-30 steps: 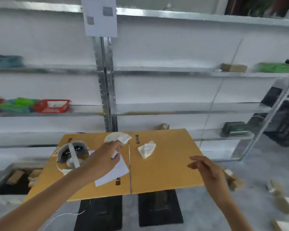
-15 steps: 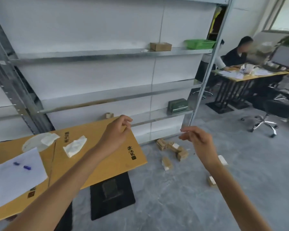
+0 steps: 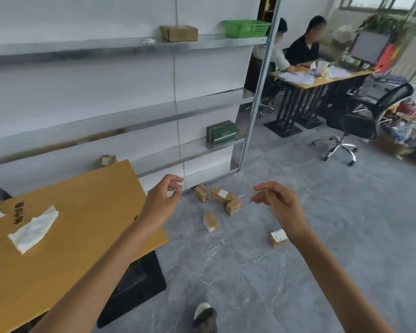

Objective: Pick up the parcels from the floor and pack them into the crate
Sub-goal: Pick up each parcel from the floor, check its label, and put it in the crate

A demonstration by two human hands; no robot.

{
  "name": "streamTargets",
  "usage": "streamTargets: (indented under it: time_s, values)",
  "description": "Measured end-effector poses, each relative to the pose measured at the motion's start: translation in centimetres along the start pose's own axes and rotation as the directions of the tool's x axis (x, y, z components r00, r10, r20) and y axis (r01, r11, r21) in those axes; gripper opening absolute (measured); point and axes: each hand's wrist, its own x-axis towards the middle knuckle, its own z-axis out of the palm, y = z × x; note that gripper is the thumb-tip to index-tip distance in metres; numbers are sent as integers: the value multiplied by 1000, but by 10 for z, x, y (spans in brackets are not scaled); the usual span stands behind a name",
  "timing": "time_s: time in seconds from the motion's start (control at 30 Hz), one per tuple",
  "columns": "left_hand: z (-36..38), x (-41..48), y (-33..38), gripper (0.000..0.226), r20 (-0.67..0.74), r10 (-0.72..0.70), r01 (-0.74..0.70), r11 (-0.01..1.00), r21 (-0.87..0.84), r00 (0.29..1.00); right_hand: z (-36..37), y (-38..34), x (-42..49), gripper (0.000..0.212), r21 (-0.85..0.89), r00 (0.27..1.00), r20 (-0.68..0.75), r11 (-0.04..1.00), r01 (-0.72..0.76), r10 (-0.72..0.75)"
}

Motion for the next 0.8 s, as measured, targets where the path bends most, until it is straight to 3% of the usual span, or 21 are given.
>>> streamTargets:
  time_s: [0.13,0.3,0.43,0.8]
  values:
    - [22,66,-11,20,51,-18,19,1000,-24,999,-5,11,47,32,37,995,8,994,-103,102]
    - [44,144,-27,20,94,-58,58,998,3,994,5,35,121,39,134,944,-101,944,-301,315]
    - [67,203,-38,17,193,-95,86,995,54,977,15,65,173,39,115,927,-87,928,-353,364]
    - [158,375,-54,18,301,-248,223,968,116,921,-18,167,330,39,137,813,-93,816,-561,575]
